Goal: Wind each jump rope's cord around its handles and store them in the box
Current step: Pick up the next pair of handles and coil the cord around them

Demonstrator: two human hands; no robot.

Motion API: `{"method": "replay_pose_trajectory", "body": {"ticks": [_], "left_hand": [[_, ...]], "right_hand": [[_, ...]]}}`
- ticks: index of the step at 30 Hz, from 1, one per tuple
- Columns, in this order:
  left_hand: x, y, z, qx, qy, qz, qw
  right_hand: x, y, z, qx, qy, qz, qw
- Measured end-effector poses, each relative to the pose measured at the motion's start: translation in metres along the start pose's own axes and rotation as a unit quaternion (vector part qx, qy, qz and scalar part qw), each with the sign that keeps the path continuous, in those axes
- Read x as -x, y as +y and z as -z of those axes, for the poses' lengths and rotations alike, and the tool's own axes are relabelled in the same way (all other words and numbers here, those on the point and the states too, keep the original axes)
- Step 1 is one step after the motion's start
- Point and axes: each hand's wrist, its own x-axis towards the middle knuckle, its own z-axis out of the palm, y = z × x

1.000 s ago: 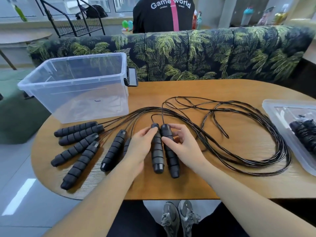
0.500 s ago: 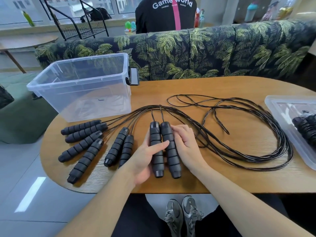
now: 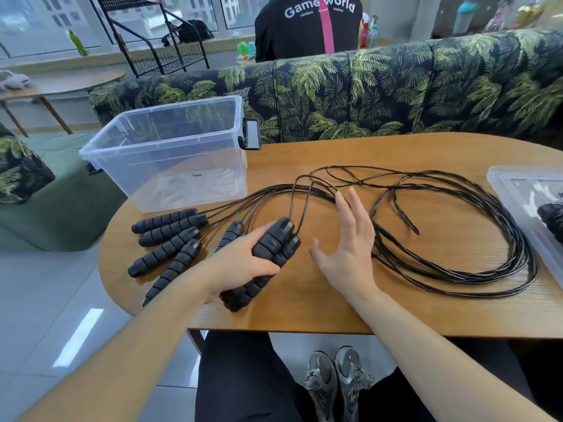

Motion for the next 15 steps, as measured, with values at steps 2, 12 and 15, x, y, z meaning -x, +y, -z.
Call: {"method": "replay_pose_trajectory", "body": {"ticks": [2,12,15], "left_hand": [[0.005,0.001,0.005,-0.099,0.014,0.003,0.995],[0.007,-0.002,0.02,-0.216,0.03,-0.025,0.976],[0.006,0.0,0.021,-0.219,0.029,-0.047,0.974]], "right_hand": [[-0.005,0.006,0.0,0.004,-0.013,-0.023,1.0],[-0.06,0.053,0.018,0.19,-0.173,-0.086,0.963],[-0.071,0.058,0.017,0.224,-0.215,-0.069,0.948]]}}
